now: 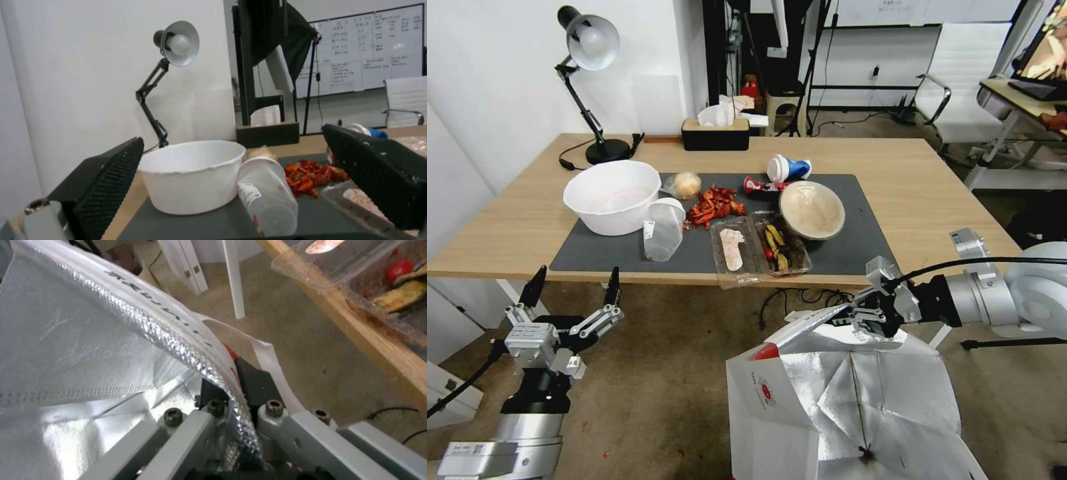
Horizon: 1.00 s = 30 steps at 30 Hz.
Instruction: Pick up the food delivery bag from the floor and place it on the table.
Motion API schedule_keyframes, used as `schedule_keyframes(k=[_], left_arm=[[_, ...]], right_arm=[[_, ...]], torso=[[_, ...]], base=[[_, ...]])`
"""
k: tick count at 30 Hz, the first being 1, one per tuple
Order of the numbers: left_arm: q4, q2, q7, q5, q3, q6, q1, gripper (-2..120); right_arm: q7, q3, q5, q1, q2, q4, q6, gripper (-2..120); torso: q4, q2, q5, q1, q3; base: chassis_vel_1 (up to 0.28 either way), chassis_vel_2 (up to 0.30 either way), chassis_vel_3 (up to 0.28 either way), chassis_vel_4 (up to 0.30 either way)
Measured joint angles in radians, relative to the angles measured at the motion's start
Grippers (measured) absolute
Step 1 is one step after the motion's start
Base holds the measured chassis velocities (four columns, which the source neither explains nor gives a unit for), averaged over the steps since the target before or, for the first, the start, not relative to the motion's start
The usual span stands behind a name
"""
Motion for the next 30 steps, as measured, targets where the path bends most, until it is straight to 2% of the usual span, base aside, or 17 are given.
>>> schedule_keyframes(k=[10,16,30], left_arm=[[-0.002,0.001,-0.002,0.000,0.002,0.000,0.003,100],[-0.005,0.001,-0.029,-0.004,0.008,0.000,0.005,100],[-0.017,0.001,-0.015,-0.009,0.006,0.013,0.013,100]], right_arm=[[0.000,0.046,-0.003,-0.061,0.003,0.009,0.000,0],[0.001,0.084,-0.004,-0.102,-0.001,0.017,0.001,0],[0.000,0.130,-0.006,-0.157,-0.005,0.037,0.002,0]], torso=[[0.0001,0.052,0.0000,0.022,0.029],[0.0001,0.082,-0.0001,0.035,0.046],[0.0001,0.088,0.0000,0.038,0.049]], base=[[0.000,0.000,0.000,0.000],[0.000,0.000,0.000,0.000],[0.000,0.000,0.000,0.000]])
